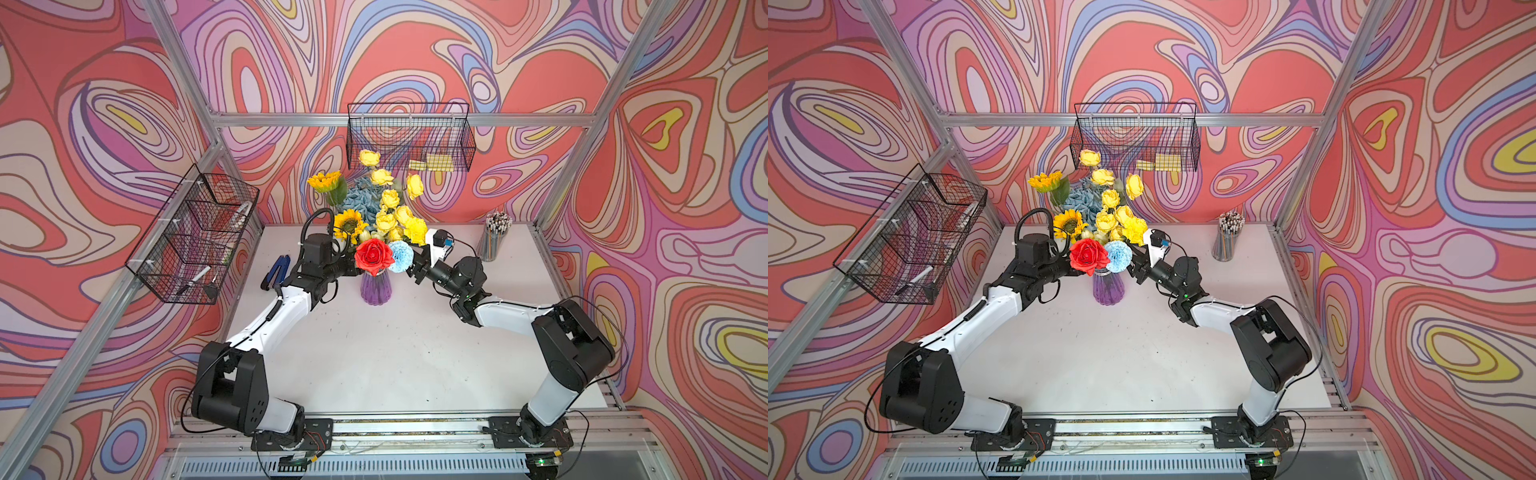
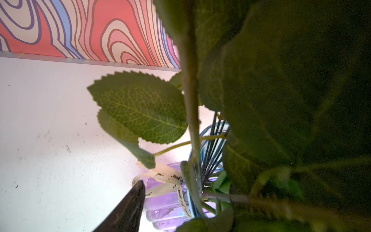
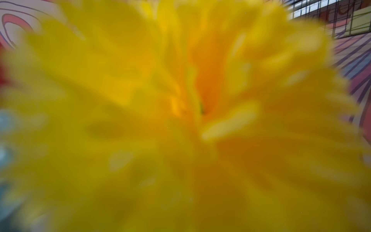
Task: Pick out yellow flowers from the vase
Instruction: Pick up the flower from the vase.
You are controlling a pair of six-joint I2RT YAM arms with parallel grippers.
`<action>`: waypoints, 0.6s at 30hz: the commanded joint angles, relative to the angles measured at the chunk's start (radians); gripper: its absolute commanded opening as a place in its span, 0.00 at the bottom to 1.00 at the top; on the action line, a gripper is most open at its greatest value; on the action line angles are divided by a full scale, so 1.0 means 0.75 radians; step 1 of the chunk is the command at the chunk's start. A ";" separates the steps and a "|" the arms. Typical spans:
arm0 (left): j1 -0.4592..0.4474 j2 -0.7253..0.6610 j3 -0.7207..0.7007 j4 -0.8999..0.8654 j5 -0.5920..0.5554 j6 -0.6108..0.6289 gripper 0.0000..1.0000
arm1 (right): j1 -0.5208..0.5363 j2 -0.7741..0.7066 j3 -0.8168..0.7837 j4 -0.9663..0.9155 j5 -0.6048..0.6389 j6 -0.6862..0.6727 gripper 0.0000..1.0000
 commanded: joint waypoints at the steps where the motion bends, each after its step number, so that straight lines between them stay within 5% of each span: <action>1: 0.002 -0.013 0.008 -0.019 0.000 0.020 0.68 | 0.007 0.023 0.050 -0.010 -0.021 0.009 0.37; 13: 0.002 -0.007 0.006 -0.023 -0.004 0.030 0.64 | 0.008 -0.012 0.061 -0.044 -0.016 -0.031 0.01; 18: 0.001 -0.006 0.004 -0.025 -0.011 0.036 0.62 | 0.007 -0.059 0.056 -0.077 -0.001 -0.070 0.00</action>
